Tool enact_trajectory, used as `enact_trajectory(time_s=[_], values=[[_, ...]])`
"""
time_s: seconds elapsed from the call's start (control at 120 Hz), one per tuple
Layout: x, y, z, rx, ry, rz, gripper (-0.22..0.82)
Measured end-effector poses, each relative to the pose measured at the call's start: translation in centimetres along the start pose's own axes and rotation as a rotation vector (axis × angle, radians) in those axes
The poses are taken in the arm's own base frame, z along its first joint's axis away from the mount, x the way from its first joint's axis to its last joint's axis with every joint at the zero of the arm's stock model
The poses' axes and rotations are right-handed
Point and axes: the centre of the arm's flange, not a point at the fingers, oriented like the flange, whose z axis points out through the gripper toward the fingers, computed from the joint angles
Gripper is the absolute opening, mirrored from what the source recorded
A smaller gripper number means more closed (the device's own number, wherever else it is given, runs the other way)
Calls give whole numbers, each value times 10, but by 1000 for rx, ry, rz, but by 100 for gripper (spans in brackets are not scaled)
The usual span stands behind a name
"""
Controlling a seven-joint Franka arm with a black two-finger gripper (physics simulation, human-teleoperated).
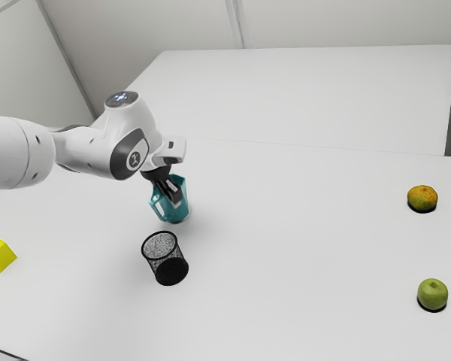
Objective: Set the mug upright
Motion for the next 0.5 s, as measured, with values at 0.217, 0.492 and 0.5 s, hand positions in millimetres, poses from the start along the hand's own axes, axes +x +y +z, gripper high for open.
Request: enact_trajectory(time_s=[0.217,0.492,0.5], values=[[1,-1,-15,5,26,-10,41],[23,8,-92,4,129,-7,55],[25,7,-96,3,131,-10,55]])
